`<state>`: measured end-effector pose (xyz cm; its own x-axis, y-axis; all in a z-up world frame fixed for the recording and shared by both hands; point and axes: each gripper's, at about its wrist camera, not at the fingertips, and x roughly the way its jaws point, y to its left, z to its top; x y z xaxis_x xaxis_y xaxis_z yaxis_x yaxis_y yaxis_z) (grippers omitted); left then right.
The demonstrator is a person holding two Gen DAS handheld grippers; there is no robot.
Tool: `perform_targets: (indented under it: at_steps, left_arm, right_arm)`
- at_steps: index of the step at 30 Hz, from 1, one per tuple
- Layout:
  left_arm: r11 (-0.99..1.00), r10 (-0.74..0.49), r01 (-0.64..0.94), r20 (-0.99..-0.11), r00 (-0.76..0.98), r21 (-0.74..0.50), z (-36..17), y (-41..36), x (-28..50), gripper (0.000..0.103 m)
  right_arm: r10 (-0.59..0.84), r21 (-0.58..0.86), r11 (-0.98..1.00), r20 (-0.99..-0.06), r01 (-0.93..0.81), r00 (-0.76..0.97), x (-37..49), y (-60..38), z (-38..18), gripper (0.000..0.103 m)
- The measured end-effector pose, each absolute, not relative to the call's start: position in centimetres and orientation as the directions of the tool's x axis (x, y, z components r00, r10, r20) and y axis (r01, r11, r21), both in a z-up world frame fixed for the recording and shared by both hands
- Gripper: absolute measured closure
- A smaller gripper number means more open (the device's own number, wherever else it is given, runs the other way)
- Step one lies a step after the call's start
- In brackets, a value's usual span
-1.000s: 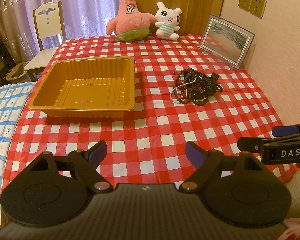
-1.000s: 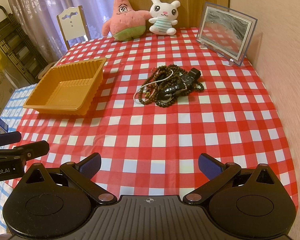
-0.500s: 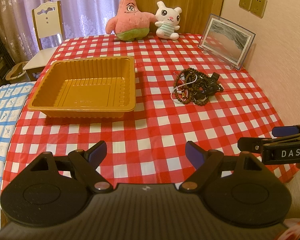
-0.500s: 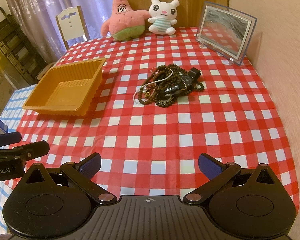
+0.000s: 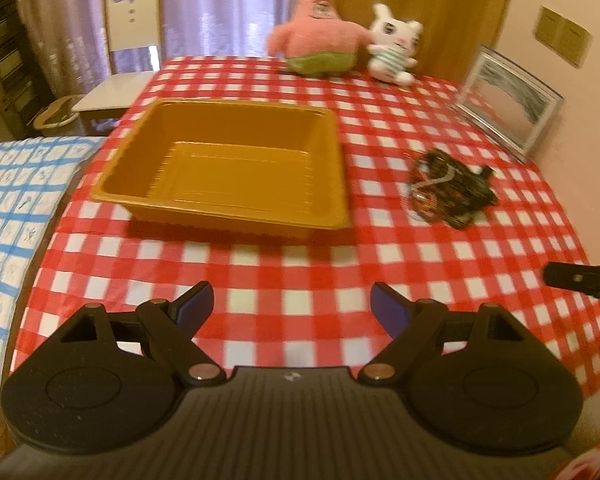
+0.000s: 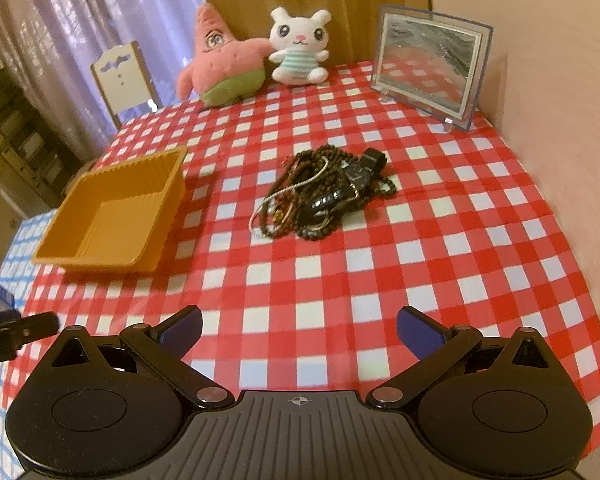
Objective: Organize jewelry
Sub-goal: 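Move the left gripper to the orange tray and clamp its rim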
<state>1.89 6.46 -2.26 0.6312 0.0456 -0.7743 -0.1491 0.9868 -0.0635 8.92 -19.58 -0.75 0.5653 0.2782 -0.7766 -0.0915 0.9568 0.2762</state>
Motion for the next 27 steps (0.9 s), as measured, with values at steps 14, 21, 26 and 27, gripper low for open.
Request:
perform_targets:
  at_steps: [14,21,26,27]
  left_arm:
    - [0.916,0.139,-0.365,-0.719,0.681,-0.168,-5.2,17.9,4.3,0.025]
    - [0.874,0.187,-0.428,-0.654,0.733,-0.230,-6.8,22.1,5.9,0.030]
    - [0.849,0.232,-0.463,-0.608,0.760,-0.254,-8.3,24.3,7.2,0.033]
    - [0.844,0.229,-0.463,-0.601,0.766,-0.269,-8.7,24.8,7.5,0.034]
  right_arm:
    - [0.215,0.262,0.965,-0.797,0.003,0.564,12.6,-17.5,-3.4,0.000]
    - [0.188,0.249,0.968,-0.817,0.039,0.546,14.6,-15.9,-4.3,0.000]
    - [0.178,0.237,0.970,-0.829,0.045,0.530,15.8,-14.6,-4.8,0.000]
    - [0.178,0.235,0.971,-0.831,0.043,0.527,16.0,-14.3,-4.8,0.000]
